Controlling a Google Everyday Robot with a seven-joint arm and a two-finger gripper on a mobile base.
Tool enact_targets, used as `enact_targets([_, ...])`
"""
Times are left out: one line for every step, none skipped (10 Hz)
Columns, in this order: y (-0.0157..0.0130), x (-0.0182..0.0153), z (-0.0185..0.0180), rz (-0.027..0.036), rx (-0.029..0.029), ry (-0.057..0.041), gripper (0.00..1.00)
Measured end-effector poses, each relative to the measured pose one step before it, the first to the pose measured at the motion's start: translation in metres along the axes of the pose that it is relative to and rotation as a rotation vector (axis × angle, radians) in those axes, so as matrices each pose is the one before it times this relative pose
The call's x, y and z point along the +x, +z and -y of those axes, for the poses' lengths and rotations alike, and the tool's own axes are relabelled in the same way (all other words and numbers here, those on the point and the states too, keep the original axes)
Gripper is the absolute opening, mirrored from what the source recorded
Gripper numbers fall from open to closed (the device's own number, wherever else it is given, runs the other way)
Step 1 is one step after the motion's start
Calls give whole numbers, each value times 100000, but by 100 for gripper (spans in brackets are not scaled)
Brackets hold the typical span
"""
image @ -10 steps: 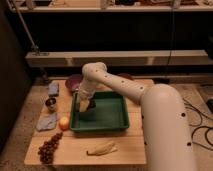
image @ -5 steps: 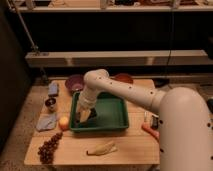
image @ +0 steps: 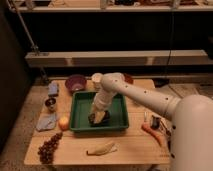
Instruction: Wipe tray with eraser
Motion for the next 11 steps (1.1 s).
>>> enact_targets([-247, 1343, 1322, -1156, 925, 2391, 0])
enact_targets([-401, 1201, 1501, -1367, 730, 2232, 0])
enact_targets([-558, 1121, 1893, -1471, 1118, 2087, 0])
enact_targets([-425, 204, 1845, -826, 1551, 706, 0])
enact_targets([-222, -315, 1137, -373, 652, -287, 0])
enact_targets([-66, -1241, 1343, -28, 540, -1389, 0])
enact_targets([222, -1171, 426, 15, -152, -1451, 0])
enact_targets([342, -1664, 244, 239, -404, -1825, 0])
enact_targets([866, -2759, -133, 643, -855, -3027, 0])
enact_targets([471, -1720, -627, 522, -520, -2001, 0])
enact_targets([498, -1407, -1209, 593, -982, -1962, 0])
